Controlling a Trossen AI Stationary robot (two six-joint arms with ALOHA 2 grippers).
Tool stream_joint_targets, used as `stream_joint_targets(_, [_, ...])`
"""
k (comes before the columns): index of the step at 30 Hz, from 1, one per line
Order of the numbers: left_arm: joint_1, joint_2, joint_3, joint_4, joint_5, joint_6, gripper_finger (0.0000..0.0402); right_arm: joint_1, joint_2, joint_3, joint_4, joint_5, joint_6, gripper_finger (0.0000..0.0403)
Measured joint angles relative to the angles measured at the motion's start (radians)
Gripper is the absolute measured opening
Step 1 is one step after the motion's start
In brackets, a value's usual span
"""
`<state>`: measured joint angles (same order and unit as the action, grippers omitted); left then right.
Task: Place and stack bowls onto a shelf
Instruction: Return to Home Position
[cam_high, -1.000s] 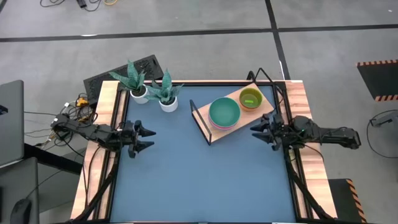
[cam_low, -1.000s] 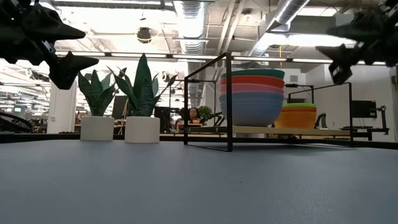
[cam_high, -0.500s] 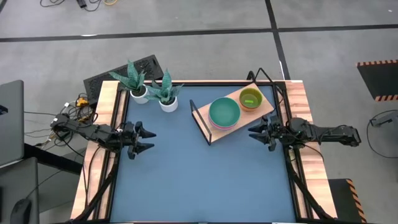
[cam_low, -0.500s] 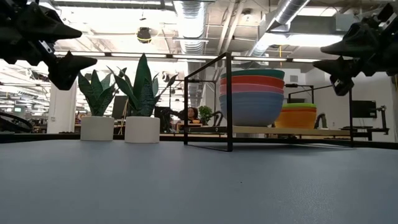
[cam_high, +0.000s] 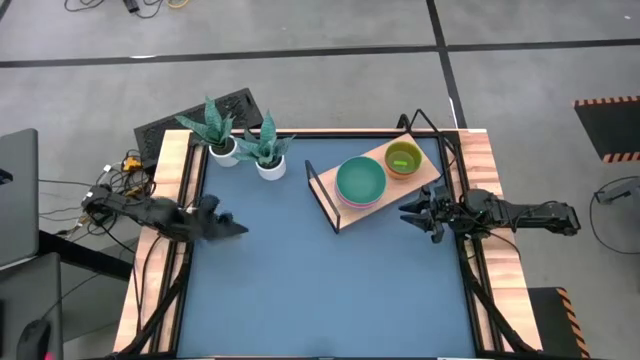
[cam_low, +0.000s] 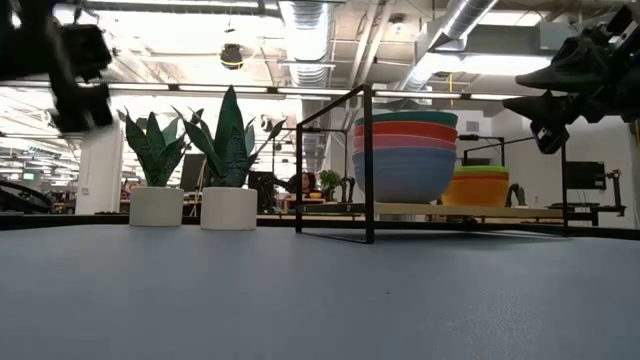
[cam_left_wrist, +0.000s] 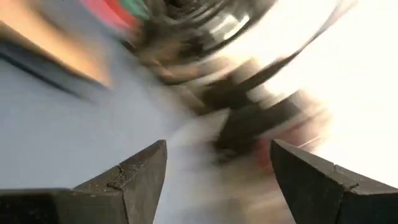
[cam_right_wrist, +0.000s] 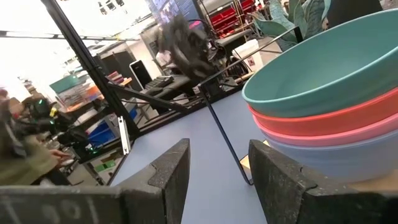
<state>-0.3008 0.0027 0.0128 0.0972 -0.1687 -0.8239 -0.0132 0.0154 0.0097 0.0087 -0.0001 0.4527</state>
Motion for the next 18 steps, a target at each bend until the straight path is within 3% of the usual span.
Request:
stream_joint_targets(1, [0.015, -0.002, 0.000, 0.119, 0.055, -0.299, 0.0270, 0.000, 0.001, 0.000, 0.000, 0.000, 0.001, 0.0189])
stream_joint_targets(3, [0.027, 0.008, 0.010, 0.419, 0.213, -0.742, 0.0270, 0.000, 0.003, 0.000, -0.001, 0.000, 0.000, 0.0189])
stream_joint_targets(4, [0.030, 0.036, 0.022, 0.526, 0.258, -0.907, 0.0270, 0.000, 0.003, 0.000, -0.001, 0.000, 0.001, 0.0189])
stream_joint_targets(6, [0.033, 0.055, 0.039, 0.563, 0.306, -1.131, 0.0270, -0.001, 0.003, 0.000, -0.001, 0.001, 0.000, 0.0189])
stream_joint_targets(9, [0.031, 0.067, 0.060, 0.509, 0.404, -1.248, 0.0270, -0.001, 0.011, 0.000, 0.002, 0.000, 0.000, 0.0189])
stream_joint_targets(13, [0.032, 0.062, 0.065, 0.475, 0.505, -1.200, 0.0269, -0.001, 0.012, -0.001, 0.004, 0.003, 0.001, 0.0189])
stream_joint_targets(18, [0.032, 0.062, 0.063, 0.341, 0.544, -1.132, 0.0269, -0.001, 0.011, -0.001, 0.005, 0.002, 0.001, 0.0189])
